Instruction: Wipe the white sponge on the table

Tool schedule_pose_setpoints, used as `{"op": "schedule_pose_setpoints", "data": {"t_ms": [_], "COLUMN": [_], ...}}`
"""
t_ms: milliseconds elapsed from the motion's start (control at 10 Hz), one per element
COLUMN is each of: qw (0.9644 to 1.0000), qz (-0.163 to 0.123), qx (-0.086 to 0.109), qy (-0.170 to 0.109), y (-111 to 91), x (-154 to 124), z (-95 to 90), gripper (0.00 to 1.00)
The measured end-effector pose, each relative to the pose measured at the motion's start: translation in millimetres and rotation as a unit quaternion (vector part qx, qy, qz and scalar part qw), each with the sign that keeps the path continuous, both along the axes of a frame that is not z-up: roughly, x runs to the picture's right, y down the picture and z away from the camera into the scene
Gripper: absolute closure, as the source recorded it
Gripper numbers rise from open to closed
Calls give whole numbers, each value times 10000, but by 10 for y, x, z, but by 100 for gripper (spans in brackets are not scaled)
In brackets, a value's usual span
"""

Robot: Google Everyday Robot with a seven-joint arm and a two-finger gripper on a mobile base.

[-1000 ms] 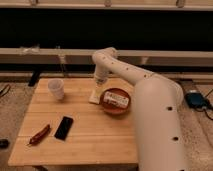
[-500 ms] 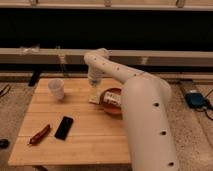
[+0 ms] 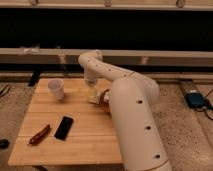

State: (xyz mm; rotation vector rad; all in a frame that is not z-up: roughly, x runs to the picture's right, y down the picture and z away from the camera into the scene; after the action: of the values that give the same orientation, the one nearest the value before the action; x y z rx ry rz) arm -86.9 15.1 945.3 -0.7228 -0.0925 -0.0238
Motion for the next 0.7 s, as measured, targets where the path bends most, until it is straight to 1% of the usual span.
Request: {"op": "schedule_pose_setpoints", "data": {"t_ms": [300, 600, 700], "qw": [9999, 9994, 9991], "qz": [8, -45, -120], "qx": [-68, -197, -238], "qy": [116, 286, 343], "y": [-17, 42, 77], "x": [37, 160, 180], "z": [130, 255, 300], "gripper": [20, 20, 20]}}
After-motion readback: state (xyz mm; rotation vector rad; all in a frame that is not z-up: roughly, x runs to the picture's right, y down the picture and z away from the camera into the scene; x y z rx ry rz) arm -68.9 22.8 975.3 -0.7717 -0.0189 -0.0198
